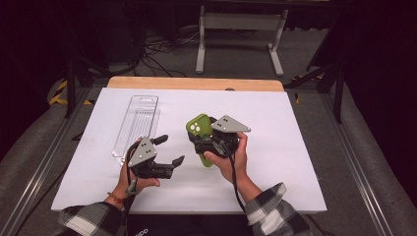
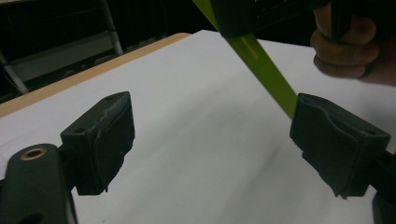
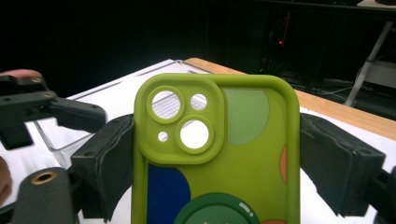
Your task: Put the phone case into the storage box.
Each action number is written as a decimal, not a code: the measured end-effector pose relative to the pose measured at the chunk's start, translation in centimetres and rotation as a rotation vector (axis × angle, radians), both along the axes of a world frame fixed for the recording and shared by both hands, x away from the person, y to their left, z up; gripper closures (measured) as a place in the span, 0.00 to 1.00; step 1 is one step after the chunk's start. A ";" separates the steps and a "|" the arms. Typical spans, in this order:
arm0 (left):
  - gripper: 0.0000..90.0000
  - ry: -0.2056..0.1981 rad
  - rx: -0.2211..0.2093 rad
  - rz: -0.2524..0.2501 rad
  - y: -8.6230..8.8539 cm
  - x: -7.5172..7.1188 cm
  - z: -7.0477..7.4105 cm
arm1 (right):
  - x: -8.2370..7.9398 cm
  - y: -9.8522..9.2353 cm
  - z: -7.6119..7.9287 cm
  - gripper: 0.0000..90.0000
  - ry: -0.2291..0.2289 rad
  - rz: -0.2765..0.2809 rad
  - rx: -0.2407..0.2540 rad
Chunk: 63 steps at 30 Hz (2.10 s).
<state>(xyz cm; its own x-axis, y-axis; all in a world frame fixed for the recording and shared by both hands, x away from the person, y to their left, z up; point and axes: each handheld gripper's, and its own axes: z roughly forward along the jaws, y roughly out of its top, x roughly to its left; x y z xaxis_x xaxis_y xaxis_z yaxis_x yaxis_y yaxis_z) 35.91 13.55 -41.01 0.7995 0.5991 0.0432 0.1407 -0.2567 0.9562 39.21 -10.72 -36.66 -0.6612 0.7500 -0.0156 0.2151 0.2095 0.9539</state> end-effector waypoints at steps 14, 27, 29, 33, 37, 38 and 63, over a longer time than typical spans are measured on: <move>0.42 0.074 -0.096 -0.061 -2.5 1.3 0.2 | -1.4 0.1 -0.5 0.18 -0.104 -0.028 0.066; 0.64 0.094 -0.142 -0.094 -3.1 1.7 0.5 | -1.8 0.5 -0.9 0.18 -0.130 -0.052 0.070; 0.68 0.087 -0.140 -0.091 -3.1 1.7 0.5 | -1.8 0.5 -0.9 0.18 -0.136 -0.051 0.067; 0.79 0.084 -0.138 -0.084 -3.3 1.8 0.5 | -1.9 0.6 -0.9 0.18 -0.142 -0.049 0.064; 0.84 0.084 -0.135 -0.073 -3.2 1.9 0.4 | -2.1 0.5 -0.9 0.18 -0.146 -0.048 0.066; 0.84 0.083 -0.138 -0.066 -3.1 1.9 0.4 | -2.1 0.5 -0.9 0.18 -0.146 -0.049 0.065; 0.86 -0.004 -0.028 -0.034 -2.4 1.5 0.8 | -3.0 -0.1 0.1 0.15 -0.185 -0.022 0.017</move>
